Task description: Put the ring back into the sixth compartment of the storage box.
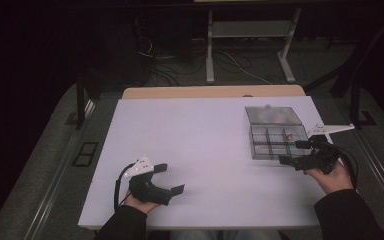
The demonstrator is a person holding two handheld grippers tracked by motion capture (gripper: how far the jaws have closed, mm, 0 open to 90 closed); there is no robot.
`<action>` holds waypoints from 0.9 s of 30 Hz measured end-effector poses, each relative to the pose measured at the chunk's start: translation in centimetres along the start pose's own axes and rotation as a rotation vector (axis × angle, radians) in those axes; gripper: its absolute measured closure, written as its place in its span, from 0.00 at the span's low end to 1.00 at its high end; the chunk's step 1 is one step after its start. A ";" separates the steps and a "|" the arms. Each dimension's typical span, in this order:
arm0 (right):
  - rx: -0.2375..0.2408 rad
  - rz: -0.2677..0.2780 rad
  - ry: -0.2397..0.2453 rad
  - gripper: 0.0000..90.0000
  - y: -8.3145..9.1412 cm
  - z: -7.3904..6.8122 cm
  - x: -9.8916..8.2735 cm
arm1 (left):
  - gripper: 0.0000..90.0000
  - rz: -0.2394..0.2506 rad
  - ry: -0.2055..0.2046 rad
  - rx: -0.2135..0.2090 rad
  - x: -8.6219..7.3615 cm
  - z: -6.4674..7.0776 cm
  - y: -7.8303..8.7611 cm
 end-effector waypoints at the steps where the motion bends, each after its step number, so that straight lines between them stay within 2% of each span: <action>1: 0.002 -0.003 0.005 0.01 -0.1 -0.2 -0.1 | 0.00 0.001 0.001 0.000 0.0 0.0 0.0; 20: 0.065 -0.053 0.082 0.01 -2.1 -3.8 -2.6 | 0.00 0.000 -0.002 -0.002 0.0 0.1 0.0; 27: 0.090 -0.071 0.093 0.01 -3.0 -4.4 -3.8 | 0.00 -0.001 -0.003 -0.002 0.0 0.0 0.0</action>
Point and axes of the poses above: each handheld gripper's, and its own axes: y roughly backward along the jaws, x roughly out of its top, z roughly to its right, the point moved 3 cm from there along -y, roughly forward along the jaws, and after that the axes turned 3 degrees about -z, right-handed, at the moved point
